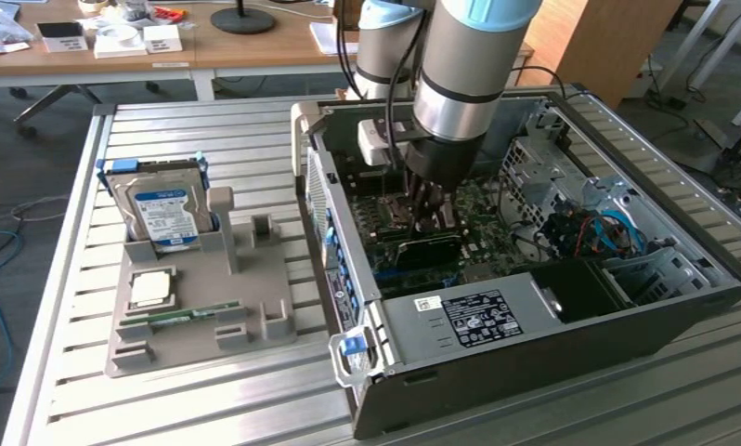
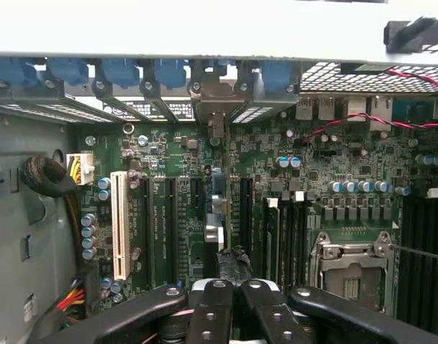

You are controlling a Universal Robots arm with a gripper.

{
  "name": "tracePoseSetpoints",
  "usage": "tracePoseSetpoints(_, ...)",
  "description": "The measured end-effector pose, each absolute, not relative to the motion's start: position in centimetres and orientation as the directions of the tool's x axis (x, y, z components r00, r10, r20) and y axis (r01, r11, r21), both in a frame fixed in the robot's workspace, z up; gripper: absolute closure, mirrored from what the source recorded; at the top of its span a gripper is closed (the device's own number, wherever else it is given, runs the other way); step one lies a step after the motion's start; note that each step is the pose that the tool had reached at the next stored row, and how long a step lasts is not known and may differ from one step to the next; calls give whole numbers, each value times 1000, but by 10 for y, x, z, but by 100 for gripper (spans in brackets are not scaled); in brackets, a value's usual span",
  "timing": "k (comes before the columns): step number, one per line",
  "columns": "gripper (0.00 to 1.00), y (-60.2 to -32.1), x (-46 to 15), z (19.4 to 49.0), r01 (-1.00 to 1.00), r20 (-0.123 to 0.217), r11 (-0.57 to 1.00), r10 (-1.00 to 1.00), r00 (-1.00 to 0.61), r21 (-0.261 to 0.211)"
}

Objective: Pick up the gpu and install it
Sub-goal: 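Press down on the gpu until it lock into place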

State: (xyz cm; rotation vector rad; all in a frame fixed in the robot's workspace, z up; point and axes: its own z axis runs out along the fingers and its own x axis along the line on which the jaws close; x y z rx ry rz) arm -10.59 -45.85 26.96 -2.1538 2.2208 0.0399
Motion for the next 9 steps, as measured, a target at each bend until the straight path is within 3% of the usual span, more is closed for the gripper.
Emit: tracePoseSetpoints(9, 89, -459, -106, 267, -999, -52, 31, -998, -30, -14)
